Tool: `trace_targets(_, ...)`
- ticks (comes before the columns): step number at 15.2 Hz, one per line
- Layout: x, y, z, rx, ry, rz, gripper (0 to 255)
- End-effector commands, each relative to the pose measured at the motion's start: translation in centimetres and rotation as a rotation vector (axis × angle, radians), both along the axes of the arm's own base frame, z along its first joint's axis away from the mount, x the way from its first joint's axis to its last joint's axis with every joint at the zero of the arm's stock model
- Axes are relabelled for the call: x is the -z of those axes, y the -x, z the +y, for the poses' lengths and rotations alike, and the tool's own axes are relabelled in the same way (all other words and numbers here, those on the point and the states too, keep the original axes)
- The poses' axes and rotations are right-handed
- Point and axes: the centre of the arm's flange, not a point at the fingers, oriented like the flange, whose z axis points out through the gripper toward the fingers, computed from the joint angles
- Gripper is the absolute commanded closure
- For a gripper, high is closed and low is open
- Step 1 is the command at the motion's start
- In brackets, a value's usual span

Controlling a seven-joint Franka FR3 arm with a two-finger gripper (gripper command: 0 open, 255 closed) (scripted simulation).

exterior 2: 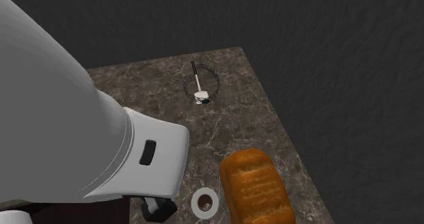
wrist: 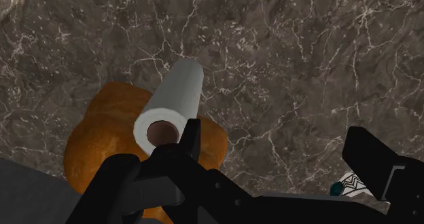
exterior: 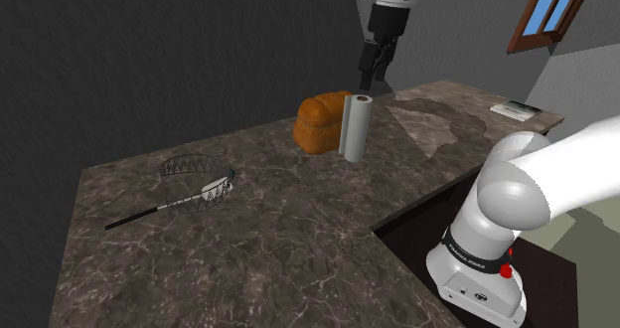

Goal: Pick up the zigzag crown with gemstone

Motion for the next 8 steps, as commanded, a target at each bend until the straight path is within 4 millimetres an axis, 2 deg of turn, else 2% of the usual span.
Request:
trace_targets(1, 0.0, 0.0, 0.0, 0.000, 0.000, 0.000, 0)
trace_targets(8, 4.5, -6.0, 5.0, -0.018, -0.020, -0.006, 0)
